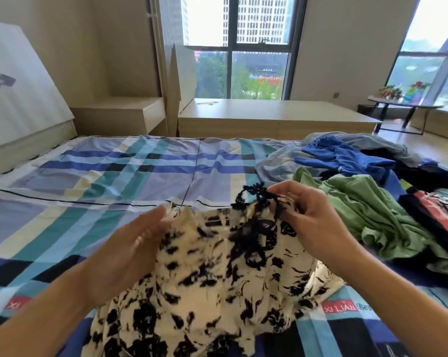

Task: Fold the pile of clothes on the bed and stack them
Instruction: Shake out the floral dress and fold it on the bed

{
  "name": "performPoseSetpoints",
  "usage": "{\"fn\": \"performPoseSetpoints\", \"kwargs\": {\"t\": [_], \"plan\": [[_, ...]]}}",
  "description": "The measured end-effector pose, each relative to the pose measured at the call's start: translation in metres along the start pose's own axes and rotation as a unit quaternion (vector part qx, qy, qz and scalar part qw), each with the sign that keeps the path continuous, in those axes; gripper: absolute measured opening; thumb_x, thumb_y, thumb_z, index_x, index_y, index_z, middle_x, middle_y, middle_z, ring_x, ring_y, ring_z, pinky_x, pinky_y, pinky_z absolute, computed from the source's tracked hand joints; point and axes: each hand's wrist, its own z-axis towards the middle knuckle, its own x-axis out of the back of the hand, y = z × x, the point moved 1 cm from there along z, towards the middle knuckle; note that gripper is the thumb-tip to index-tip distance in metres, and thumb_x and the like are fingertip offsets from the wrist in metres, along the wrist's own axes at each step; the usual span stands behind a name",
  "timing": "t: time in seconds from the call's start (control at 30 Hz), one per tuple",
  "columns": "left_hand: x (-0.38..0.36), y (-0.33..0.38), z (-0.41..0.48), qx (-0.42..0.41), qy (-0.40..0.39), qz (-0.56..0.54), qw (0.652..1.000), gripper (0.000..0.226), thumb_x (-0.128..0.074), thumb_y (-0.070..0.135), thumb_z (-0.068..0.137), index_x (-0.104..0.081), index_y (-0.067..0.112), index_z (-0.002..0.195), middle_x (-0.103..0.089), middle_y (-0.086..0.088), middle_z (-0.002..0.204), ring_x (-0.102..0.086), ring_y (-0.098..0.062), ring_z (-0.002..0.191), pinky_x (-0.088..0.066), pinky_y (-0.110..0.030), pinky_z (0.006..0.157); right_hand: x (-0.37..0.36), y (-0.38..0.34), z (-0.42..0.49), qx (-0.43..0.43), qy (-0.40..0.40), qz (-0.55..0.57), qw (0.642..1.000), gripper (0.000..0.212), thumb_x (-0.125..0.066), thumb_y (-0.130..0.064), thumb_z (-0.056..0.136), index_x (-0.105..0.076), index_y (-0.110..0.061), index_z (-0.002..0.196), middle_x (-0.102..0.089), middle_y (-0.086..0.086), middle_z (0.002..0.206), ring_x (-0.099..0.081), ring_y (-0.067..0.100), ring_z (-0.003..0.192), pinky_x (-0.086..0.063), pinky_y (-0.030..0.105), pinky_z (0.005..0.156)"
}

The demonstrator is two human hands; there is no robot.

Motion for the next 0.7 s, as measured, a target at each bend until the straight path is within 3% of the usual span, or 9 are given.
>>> {"fn": "performPoseSetpoints", "kwargs": {"t": [0.07, 0.13, 0.2, 0.3, 0.4, 0.47, 0.53, 0.63, 0.7], "plan": [[-0.008, -0.007, 0.004, -0.009, 0.016, 0.089, 0.996, 0.082, -0.09, 0.069, 0.018, -0.08, 0.028, 0.088, -0.074, -0.002, 0.096, -0.072, -0.005, 0.076, -0.057, -0.027, 0.083, -0.007, -0.005, -0.001, 0.004, -0.051, 0.075, 0.996, 0.014, -0.063, -0.003, 0.093, -0.07, -0.012, 0.102, -0.075, 0.004, 0.092, -0.071, 0.021, 0.082, -0.059, 0.034, 0.077], [-0.028, -0.014, 0.001, -0.012, -0.066, 0.29, 0.955, 0.069, -0.081, 0.071, 0.053, -0.056, 0.051, 0.114, -0.069, 0.015, 0.102, -0.065, 0.013, 0.08, -0.053, -0.012, 0.072, -0.016, -0.009, -0.004, -0.002, -0.082, 0.115, 0.99, 0.013, -0.06, -0.003, 0.094, -0.069, -0.011, 0.1, -0.074, 0.004, 0.088, -0.07, 0.015, 0.078, -0.056, 0.024, 0.068], [-0.049, -0.021, -0.006, -0.014, -0.128, 0.379, 0.916, 0.044, -0.071, 0.052, 0.081, -0.047, 0.042, 0.116, -0.068, 0.024, 0.093, -0.062, 0.016, 0.082, -0.047, -0.006, 0.071, -0.025, -0.006, -0.006, -0.002, -0.087, 0.083, 0.993, 0.012, -0.062, -0.01, 0.094, -0.069, -0.017, 0.101, -0.075, 0.002, 0.09, -0.071, 0.014, 0.078, -0.055, 0.025, 0.068], [-0.063, -0.028, -0.007, -0.035, -0.11, 0.357, 0.927, 0.022, -0.069, 0.035, 0.087, -0.059, 0.028, 0.105, -0.072, 0.022, 0.094, -0.068, 0.005, 0.084, -0.049, -0.009, 0.074, -0.03, 0.0, -0.009, -0.038, -0.065, 0.018, 0.997, 0.016, -0.067, -0.027, 0.091, -0.065, -0.03, 0.107, -0.074, -0.002, 0.103, -0.074, 0.013, 0.085, -0.059, 0.034, 0.073], [-0.066, -0.028, -0.005, -0.05, -0.011, 0.267, 0.962, 0.003, -0.062, 0.022, 0.092, -0.061, 0.019, 0.091, -0.072, 0.016, 0.068, -0.065, 0.005, 0.058, -0.049, -0.008, 0.056, -0.024, 0.006, -0.01, -0.031, -0.001, -0.114, 0.993, 0.042, -0.074, -0.047, 0.082, -0.055, -0.034, 0.118, -0.065, -0.012, 0.106, -0.063, 0.003, 0.1, -0.048, 0.026, 0.084], [-0.06, -0.027, -0.002, -0.065, 0.07, 0.206, 0.974, 0.014, -0.064, 0.034, 0.084, -0.064, 0.023, 0.092, -0.075, 0.018, 0.076, -0.07, 0.003, 0.069, -0.055, -0.015, 0.068, -0.018, 0.003, -0.011, -0.001, 0.064, -0.147, 0.987, 0.046, -0.08, -0.043, 0.078, -0.053, -0.031, 0.113, -0.059, -0.011, 0.098, -0.057, 0.001, 0.092, -0.043, 0.02, 0.077], [-0.053, -0.026, 0.001, -0.061, 0.109, 0.179, 0.976, 0.034, -0.066, 0.049, 0.074, -0.067, 0.026, 0.099, -0.077, 0.014, 0.09, -0.072, -0.005, 0.087, -0.056, -0.028, 0.085, -0.011, -0.002, -0.012, 0.028, 0.075, -0.134, 0.988, 0.03, -0.079, -0.034, 0.079, -0.056, -0.025, 0.096, -0.058, -0.005, 0.083, -0.052, 0.005, 0.071, -0.043, 0.02, 0.065], [-0.045, -0.024, 0.003, -0.037, 0.135, 0.104, 0.985, 0.042, -0.068, 0.051, 0.069, -0.061, 0.029, 0.104, -0.076, 0.018, 0.086, -0.072, 0.0, 0.082, -0.052, -0.031, 0.084, -0.014, -0.007, -0.017, -0.036, -0.135, -0.09, 0.986, 0.015, -0.074, -0.024, 0.083, -0.064, -0.012, 0.086, -0.065, 0.008, 0.077, -0.055, 0.006, 0.06, -0.049, 0.023, 0.059], [-0.044, -0.023, 0.003, -0.021, 0.124, 0.069, 0.99, 0.046, -0.071, 0.046, 0.068, -0.061, 0.025, 0.108, -0.078, 0.008, 0.093, -0.074, -0.01, 0.088, -0.053, -0.038, 0.088, -0.023, -0.002, -0.024, -0.092, -0.259, -0.103, 0.956, 0.023, -0.076, -0.027, 0.084, -0.066, -0.015, 0.1, -0.071, 0.001, 0.091, -0.066, 0.002, 0.075, -0.055, 0.021, 0.072]]}}
